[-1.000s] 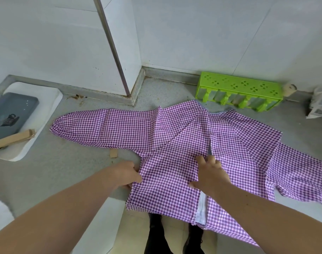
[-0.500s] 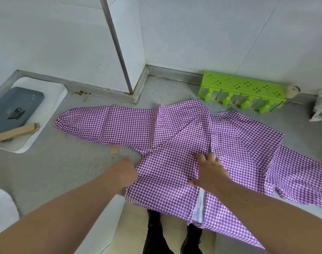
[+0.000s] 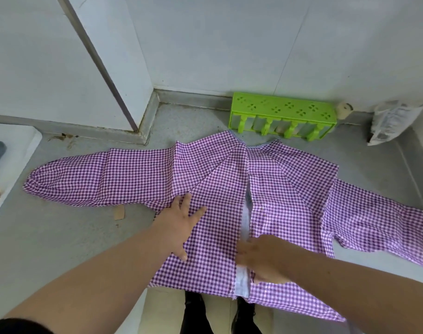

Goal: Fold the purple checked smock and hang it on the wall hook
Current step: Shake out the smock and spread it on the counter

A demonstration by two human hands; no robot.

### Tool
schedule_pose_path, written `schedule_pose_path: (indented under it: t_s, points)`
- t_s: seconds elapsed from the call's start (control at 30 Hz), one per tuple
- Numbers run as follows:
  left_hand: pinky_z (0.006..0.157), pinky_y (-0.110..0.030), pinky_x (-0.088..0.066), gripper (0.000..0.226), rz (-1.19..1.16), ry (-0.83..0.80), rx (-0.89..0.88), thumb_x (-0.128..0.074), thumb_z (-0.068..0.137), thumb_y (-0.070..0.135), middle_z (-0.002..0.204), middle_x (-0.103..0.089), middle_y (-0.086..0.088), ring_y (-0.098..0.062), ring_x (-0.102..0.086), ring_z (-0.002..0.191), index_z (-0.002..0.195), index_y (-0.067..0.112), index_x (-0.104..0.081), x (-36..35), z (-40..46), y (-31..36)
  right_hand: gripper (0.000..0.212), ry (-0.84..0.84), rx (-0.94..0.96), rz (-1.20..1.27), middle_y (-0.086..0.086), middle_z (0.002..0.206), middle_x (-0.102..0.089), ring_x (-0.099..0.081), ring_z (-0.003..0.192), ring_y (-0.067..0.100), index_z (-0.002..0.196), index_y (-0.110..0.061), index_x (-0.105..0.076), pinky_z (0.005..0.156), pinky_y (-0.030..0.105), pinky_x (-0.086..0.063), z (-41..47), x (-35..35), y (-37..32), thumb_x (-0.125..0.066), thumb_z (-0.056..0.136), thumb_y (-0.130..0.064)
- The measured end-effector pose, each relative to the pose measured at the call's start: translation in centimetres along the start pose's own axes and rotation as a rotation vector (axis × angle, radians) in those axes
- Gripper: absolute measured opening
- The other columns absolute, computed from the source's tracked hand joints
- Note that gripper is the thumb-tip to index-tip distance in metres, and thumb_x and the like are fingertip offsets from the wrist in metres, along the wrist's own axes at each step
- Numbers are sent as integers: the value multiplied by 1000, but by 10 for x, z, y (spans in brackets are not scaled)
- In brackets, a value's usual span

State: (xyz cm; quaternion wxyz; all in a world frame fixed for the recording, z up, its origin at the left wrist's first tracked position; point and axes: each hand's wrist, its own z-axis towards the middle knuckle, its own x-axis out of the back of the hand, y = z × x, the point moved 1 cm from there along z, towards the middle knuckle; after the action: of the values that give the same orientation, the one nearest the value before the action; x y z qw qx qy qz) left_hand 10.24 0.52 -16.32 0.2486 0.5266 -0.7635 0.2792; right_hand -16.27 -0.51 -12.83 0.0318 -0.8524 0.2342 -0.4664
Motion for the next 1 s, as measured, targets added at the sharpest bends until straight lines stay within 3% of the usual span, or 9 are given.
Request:
schedule_pose_path:
  t_s: [0.17,0.33,0.5,0.57,0.67,0.77,0.83,1.0]
  points:
    - [125,-61,-28,154,-3,-73,18,-86,68,72,165,39,-23,-50,12,159,157,38,35,5,4,5,20,-52,-48,-42,5,111,-70,-71,97,30,113,-18,-66,82,40,-59,2,-8,1,-72,95,-22]
    - [126,-60,-24,154,29,-88,24,-83,68,75,165,37,-25,-51,11,159,156,37,37,9,6,8,16,11,61,9,-1,96,-66,-65,91,26,116,-20,-57,88,43,-57,9,-3,-7,-63,101,-22]
    - [126,-61,-24,154,28,-104,33,-84,68,74,165,37,-25,-51,11,159,155,38,37,12,5,9,31,58,61,117,2,126,-56,-54,116,24,134,-19,-53,97,43,-48,8,1,-12,-59,105,-27]
    - [126,-60,-24,154,23,-109,37,-85,68,73,165,37,-24,-50,11,159,156,38,36,13,4,10,45,175,-1,52,2,141,-49,-52,124,24,143,-23,-48,99,43,-49,6,-4,-4,-63,101,-23]
    - [127,-58,-25,150,26,-92,34,-82,70,76,167,33,-25,-50,6,160,157,39,34,16,3,11,69,346,-334,95,6,163,-30,-43,142,30,155,-30,-34,112,49,-43,4,-3,14,-67,94,-36]
    - [123,-55,-35,136,13,-33,37,-68,77,84,171,18,-28,-49,-17,157,161,37,28,25,3,12,112,183,-603,156,10,173,4,-10,159,34,165,-26,0,126,53,-22,-5,-7,38,-66,86,-70]
    - [116,-52,-44,128,-7,15,65,-58,80,88,173,5,-28,-45,-35,151,164,34,23,35,7,12,125,93,-680,189,10,173,15,2,160,33,164,-23,13,127,54,-14,-13,-14,51,-61,81,-80]
    - [110,-48,-48,127,-16,-22,154,-55,81,90,174,8,-24,-40,-41,148,166,30,18,49,17,13,110,151,-716,194,3,174,3,-9,159,29,165,-33,0,122,54,-26,-27,-15,70,-57,84,-80]
